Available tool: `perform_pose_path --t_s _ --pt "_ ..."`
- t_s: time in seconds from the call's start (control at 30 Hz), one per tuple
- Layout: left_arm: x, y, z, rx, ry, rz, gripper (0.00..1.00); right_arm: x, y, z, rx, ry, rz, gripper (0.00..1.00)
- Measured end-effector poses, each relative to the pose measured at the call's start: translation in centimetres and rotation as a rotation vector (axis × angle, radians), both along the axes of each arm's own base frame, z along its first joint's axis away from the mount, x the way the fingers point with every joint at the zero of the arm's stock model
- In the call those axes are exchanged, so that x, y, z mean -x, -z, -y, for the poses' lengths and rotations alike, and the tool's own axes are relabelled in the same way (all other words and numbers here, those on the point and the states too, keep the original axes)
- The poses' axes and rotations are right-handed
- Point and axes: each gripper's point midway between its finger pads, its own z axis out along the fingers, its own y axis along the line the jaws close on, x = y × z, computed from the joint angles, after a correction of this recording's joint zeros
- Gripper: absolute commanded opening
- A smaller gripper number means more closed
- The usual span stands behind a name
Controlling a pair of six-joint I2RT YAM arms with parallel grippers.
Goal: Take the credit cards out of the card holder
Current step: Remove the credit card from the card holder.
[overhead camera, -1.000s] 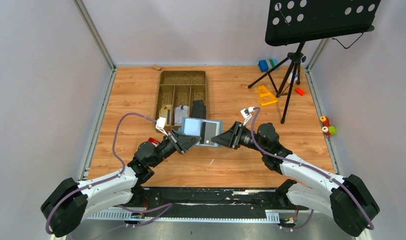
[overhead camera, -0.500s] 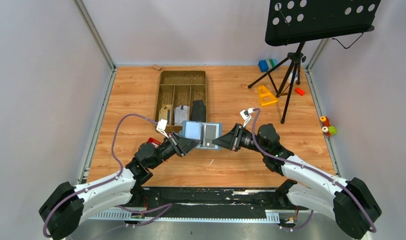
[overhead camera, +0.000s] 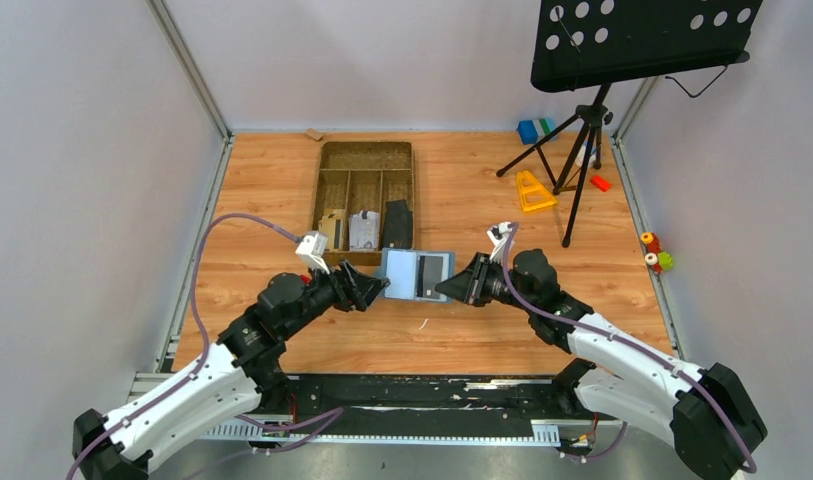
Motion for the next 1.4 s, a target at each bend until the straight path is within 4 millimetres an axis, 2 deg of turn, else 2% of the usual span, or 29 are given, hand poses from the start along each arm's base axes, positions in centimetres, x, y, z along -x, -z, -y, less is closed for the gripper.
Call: perform_pose_path --t_s 0.13,0.2,0.3,0.47,0.63,0.83,1.03,1.17,1.4 --pt "-0.3 -1.8 -2.0 -0.127 -0.051 0.035 0.81 0.1 0.5 0.5 0.035 0.01 0.009 0.0" --pt "-0.2 -3.1 -2.5 -0.164 -0.051 0.065 0.76 0.1 0.6 0.6 0.045 0.009 0.017 0.0" --pt "0.2 -3.7 -2.1 -0.176 -0.008 0.091 0.63 0.1 0.5 0.6 0.046 0.004 0.027 0.0" --pt "1.1 -1.9 0.6 -0.163 0.136 0.052 0.49 0.5 0.0 0.3 0.026 -0.027 0.038 0.0" --pt "1.8 -0.1 2.9 -0.147 0.248 -0.012 0.43 0.9 -0.8 -0.1 -0.004 -0.063 0.06 0.0" --pt "2.1 0.2 4.8 -0.109 0.327 -0.042 0.42 1.2 -1.3 -0.6 -0.031 -0.098 0.071 0.0" --pt "2.2 0.7 5.5 -0.102 0.357 -0.064 0.43 1.5 -1.3 -0.7 -0.043 -0.116 0.064 0.0" --pt "1.8 0.8 5.6 -0.098 0.343 -0.059 0.42 1.6 -1.1 -0.7 -0.044 -0.115 0.058 0.0" --pt "0.7 2.3 4.4 -0.099 0.291 -0.101 0.45 1.6 -0.6 -0.6 -0.047 -0.105 0.04 0.0"
